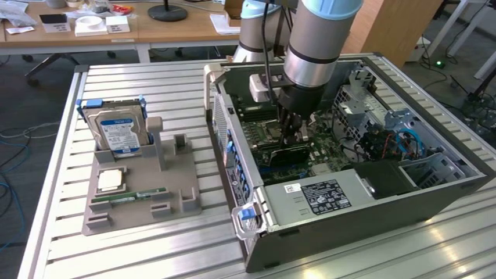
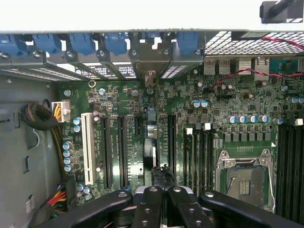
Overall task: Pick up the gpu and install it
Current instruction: 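Press down on the gpu until it lock into place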
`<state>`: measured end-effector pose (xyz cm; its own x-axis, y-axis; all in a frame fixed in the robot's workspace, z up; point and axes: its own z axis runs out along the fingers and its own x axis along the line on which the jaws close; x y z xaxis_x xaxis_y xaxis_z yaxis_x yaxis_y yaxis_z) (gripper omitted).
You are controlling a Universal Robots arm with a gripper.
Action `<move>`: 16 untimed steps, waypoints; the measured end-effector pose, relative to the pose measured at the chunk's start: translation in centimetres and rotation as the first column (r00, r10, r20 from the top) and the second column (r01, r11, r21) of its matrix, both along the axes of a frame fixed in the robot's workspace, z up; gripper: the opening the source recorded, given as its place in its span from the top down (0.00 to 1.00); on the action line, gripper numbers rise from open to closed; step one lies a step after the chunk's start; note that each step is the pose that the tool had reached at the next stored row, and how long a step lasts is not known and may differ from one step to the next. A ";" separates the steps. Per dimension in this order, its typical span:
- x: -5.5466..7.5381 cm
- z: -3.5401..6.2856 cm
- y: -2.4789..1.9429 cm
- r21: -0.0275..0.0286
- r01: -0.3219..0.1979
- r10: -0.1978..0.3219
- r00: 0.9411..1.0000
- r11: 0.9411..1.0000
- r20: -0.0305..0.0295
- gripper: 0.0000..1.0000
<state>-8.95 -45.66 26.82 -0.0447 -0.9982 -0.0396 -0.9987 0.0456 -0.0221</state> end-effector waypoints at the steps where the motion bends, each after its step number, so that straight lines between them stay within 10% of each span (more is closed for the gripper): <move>1: 0.0 -0.01 0.00 0.000 0.000 0.000 1.000 1.000 0.000 0.89; 16: -0.1 -0.34 0.21 0.000 0.000 0.000 1.000 1.000 0.000 0.89</move>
